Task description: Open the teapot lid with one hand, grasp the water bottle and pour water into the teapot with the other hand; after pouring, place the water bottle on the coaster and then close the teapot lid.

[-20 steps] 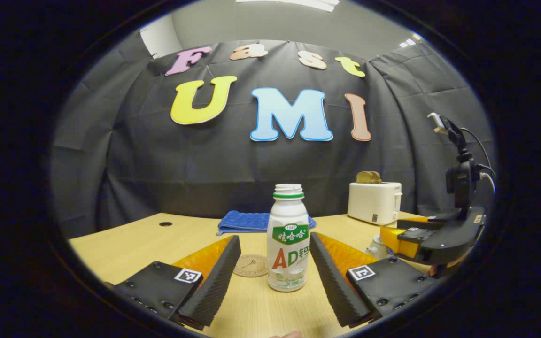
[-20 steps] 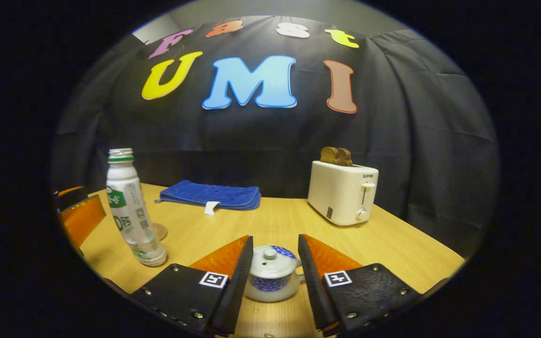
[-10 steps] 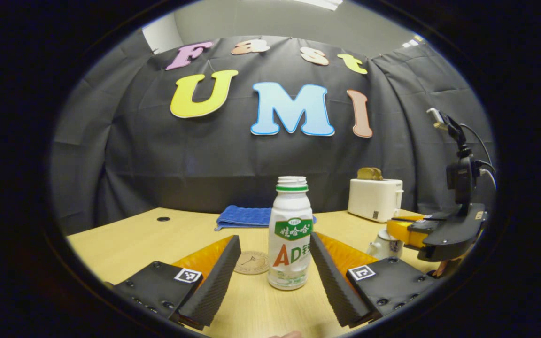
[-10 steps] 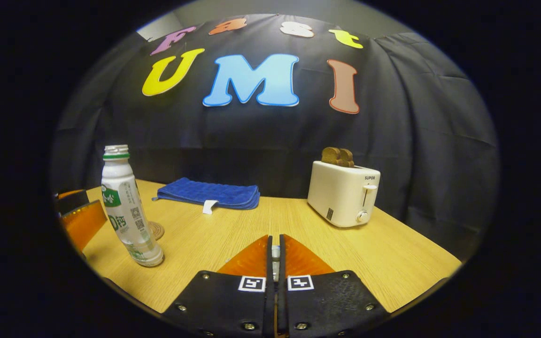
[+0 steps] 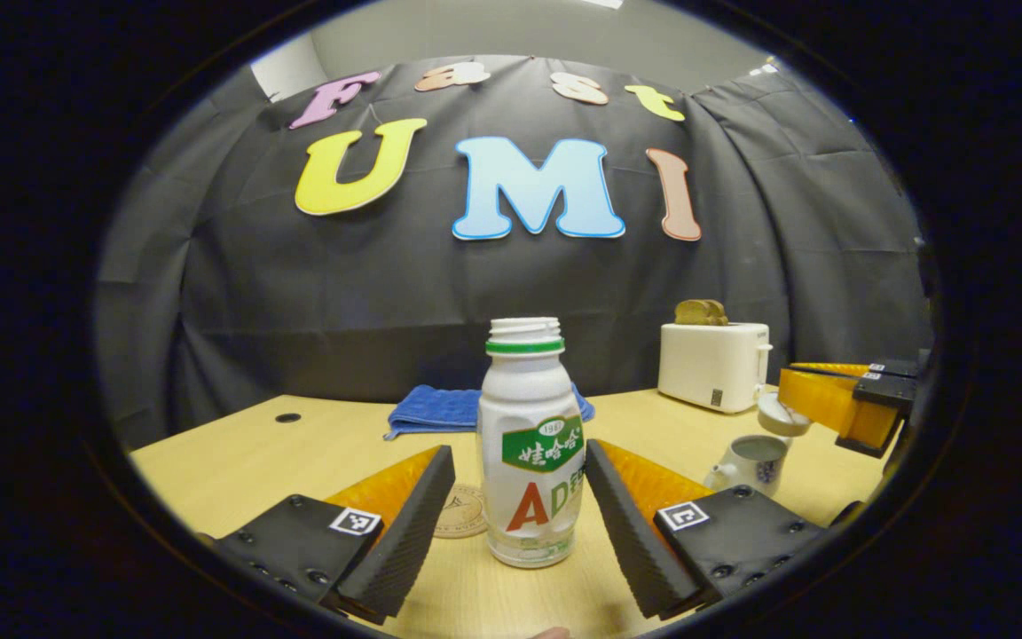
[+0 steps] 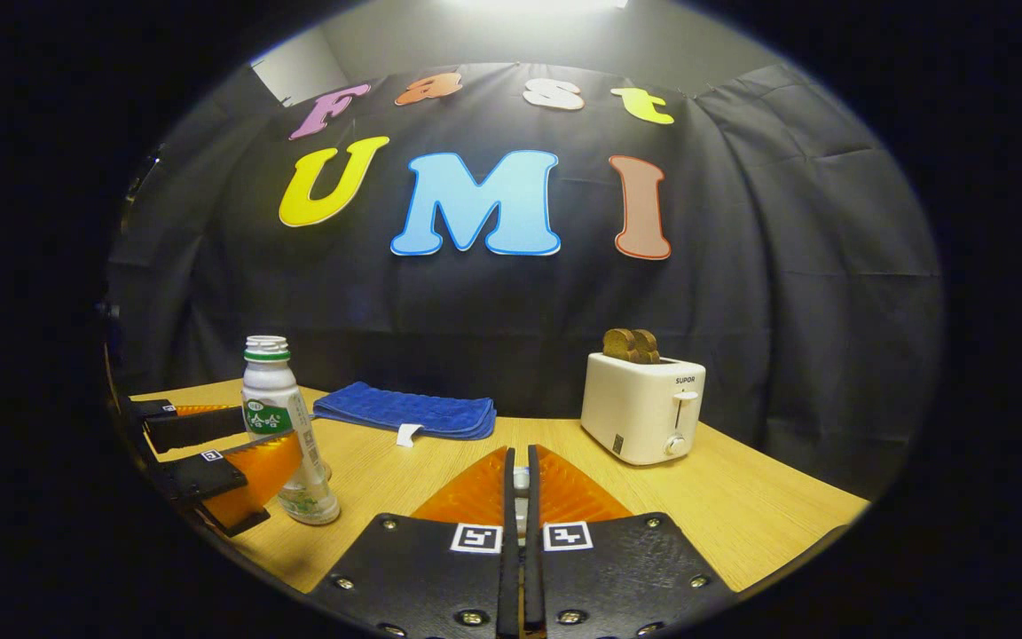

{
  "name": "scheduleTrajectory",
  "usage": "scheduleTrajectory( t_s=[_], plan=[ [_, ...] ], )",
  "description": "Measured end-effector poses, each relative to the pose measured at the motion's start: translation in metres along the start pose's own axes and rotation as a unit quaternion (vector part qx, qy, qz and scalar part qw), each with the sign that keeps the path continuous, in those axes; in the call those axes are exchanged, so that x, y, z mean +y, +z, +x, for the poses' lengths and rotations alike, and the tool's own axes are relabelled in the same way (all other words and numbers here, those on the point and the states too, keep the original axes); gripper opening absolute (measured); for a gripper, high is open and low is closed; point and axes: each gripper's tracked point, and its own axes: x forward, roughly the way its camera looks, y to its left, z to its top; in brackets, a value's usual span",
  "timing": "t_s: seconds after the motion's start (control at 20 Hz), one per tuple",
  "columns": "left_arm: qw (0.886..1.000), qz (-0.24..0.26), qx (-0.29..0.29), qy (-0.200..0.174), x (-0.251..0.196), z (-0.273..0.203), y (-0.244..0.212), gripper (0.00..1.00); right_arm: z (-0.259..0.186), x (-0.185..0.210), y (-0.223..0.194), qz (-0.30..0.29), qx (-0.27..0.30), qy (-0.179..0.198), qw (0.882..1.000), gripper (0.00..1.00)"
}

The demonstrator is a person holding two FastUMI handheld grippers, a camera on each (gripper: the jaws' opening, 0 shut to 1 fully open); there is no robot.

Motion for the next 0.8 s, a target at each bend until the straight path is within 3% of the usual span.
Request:
scheduleTrajectory(
  t_s=[0.15, 0.2, 0.3, 0.5, 0.75, 0.8],
  plan=[
    [1.0, -0.003, 0.016, -0.005, -0.006, 0.008, -0.01, 1.0, -0.001, 0.0, 0.001, 0.0, -0.001, 0.001, 1.0, 0.03],
    [1.0, 0.001, 0.014, -0.006, -0.01, 0.008, -0.01, 0.92, -0.001, 0.0, 0.001, 0.0, -0.002, 0.002, 1.0, 0.03],
    [1.0, 0.011, -0.003, -0.006, -0.015, 0.01, 0.0, 1.0, 0.0, 0.001, 0.0, 0.001, -0.001, 0.004, 1.0, 0.03],
    [0.999, -0.026, 0.027, 0.001, -0.01, 0.03, -0.017, 1.0, -0.001, 0.003, -0.004, -0.001, 0.005, 0.012, 1.0, 0.03],
    [0.999, -0.013, 0.035, -0.007, -0.008, 0.021, -0.012, 0.77, -0.012, 0.001, 0.005, -0.003, -0.002, 0.015, 1.0, 0.03],
    [0.999, -0.013, 0.031, -0.012, -0.009, 0.016, -0.006, 0.8, -0.018, 0.001, 0.009, -0.001, -0.008, 0.015, 1.0, 0.03]
  ],
)
